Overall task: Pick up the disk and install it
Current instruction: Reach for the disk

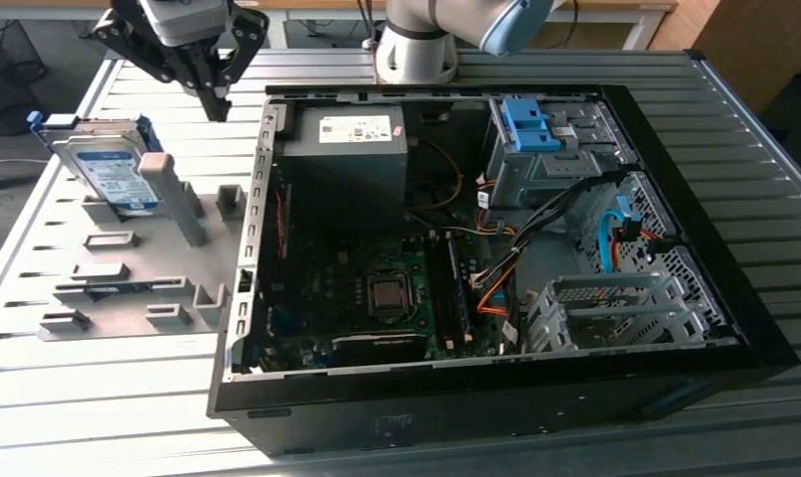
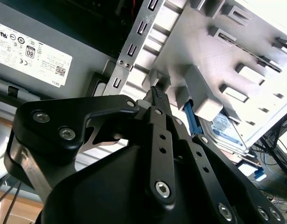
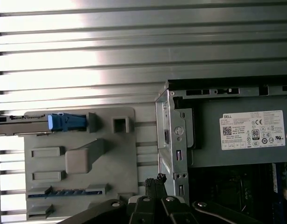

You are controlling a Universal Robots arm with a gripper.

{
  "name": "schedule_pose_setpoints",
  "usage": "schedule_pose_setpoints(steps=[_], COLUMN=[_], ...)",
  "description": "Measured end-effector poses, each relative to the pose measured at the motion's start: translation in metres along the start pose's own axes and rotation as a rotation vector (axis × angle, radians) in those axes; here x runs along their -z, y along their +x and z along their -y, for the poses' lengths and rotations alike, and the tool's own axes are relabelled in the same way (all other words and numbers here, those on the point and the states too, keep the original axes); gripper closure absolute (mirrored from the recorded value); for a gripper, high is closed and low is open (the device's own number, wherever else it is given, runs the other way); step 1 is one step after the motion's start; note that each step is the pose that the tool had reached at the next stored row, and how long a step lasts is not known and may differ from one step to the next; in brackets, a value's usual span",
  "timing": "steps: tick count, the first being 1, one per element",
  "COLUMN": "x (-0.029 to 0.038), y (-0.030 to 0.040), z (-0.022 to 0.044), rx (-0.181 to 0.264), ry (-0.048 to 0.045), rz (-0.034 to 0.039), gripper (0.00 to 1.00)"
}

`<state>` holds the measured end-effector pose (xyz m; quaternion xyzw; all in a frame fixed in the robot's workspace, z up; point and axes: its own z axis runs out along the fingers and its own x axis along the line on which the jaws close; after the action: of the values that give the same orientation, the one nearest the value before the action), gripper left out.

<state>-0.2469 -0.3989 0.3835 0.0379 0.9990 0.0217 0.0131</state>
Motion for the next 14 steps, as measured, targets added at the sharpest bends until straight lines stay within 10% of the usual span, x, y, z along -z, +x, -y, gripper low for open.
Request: schedule_pose_setpoints(steps=[14], x=[-0.0036], y=[0.0110], z=[0.0010], rx=[0.000], ry=[0.0001], rz=[-0.0001], gripper=[0.89])
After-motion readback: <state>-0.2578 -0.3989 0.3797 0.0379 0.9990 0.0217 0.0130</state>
